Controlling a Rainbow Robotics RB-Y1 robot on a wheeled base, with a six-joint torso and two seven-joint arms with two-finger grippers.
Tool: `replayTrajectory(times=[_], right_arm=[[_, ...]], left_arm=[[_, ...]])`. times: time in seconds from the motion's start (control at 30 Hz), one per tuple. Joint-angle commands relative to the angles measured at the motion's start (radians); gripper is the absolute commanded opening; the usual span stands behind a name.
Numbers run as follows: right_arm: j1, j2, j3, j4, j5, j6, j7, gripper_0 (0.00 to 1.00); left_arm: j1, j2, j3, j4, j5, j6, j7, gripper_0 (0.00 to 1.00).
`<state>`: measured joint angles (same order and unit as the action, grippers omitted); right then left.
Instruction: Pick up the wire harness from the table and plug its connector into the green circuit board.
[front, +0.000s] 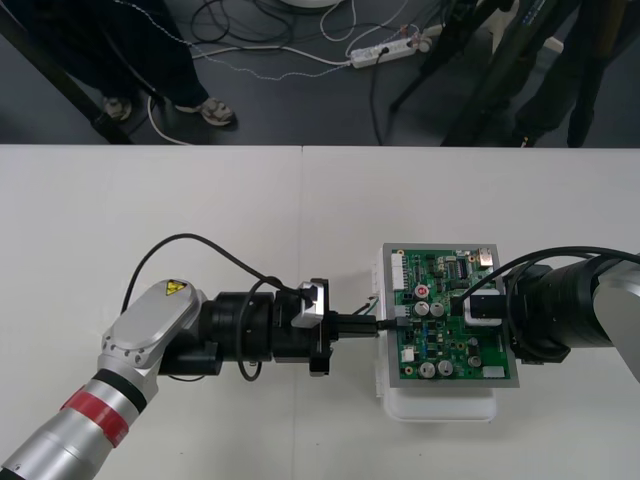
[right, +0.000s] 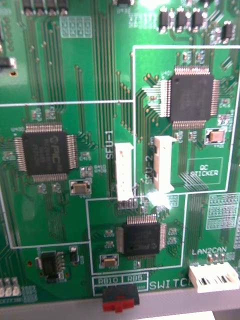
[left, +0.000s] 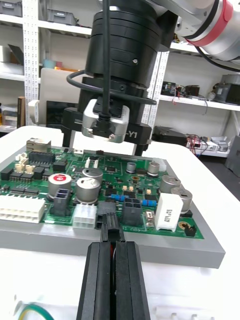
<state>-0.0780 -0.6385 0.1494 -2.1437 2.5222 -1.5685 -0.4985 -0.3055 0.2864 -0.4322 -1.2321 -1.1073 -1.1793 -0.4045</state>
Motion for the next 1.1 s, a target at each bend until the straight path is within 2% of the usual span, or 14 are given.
replayTrajectory(times=[0.03,1.1], right_arm=[[-0.006,0.013,0.016,-0.010,-0.014,-0.002,-0.028,1.00],[-0.008,0.014,0.016,-0.010,-0.026,-0.002,-0.018,1.00]], left_arm=[[-0.030,0.014,-0.030,-0.010,0.004,0.032,-0.050,0.00],[-0.040,0.004,-0.056,-0.012,0.030,0.067,-0.070,0.00]])
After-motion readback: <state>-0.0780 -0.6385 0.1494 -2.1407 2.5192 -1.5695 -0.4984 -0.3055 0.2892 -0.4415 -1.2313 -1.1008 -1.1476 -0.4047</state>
